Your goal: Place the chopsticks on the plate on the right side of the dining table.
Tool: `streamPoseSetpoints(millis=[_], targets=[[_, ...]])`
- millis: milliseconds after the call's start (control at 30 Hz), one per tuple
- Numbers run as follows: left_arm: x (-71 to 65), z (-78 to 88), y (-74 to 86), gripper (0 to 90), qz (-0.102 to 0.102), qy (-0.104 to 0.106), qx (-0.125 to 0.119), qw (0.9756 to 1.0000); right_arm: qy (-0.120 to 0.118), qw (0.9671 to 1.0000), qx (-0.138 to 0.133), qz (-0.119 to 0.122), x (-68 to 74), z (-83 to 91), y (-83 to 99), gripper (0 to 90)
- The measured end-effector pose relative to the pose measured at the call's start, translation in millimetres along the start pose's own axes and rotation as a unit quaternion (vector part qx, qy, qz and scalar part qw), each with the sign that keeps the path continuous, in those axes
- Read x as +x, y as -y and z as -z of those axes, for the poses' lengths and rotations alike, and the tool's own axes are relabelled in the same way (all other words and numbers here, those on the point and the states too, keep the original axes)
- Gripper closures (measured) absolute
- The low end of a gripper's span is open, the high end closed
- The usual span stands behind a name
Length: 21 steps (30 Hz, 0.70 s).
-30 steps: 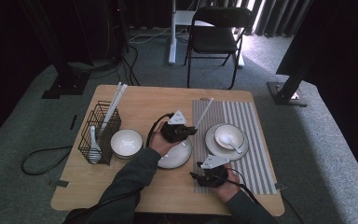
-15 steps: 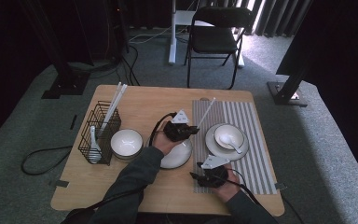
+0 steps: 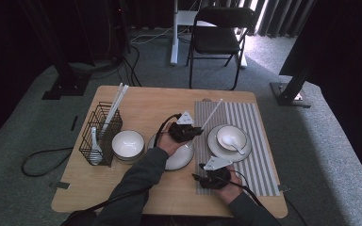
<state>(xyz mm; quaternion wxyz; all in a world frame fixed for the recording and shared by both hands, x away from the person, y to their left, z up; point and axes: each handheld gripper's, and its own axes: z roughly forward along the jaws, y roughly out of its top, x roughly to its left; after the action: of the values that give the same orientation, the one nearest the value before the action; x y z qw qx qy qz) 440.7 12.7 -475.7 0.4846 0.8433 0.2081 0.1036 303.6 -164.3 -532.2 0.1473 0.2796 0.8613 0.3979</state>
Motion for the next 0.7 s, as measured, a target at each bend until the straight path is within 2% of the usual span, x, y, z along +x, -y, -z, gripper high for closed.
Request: streamPoseSetpoints(millis=[233, 400, 700], targets=[[1.9, -8.8, 1.0, 86.0, 0.007, -0.001, 0.005, 1.0, -0.001, 1.0, 0.0, 0.001, -0.2, -0.8, 0.2, 47.8], [0.7, -14.1, -0.8, 86.0, 0.001, -0.005, 0.006, 1.0, -0.001, 1.0, 0.001, 0.001, -0.3, -0.7, 0.2, 47.8], [2.7, -24.2, 3.7, 86.0, 0.003, -0.013, 0.015, 0.9998, -0.004, 1.0, 0.002, 0.003, 1.6, -1.8, 0.7, 47.9]])
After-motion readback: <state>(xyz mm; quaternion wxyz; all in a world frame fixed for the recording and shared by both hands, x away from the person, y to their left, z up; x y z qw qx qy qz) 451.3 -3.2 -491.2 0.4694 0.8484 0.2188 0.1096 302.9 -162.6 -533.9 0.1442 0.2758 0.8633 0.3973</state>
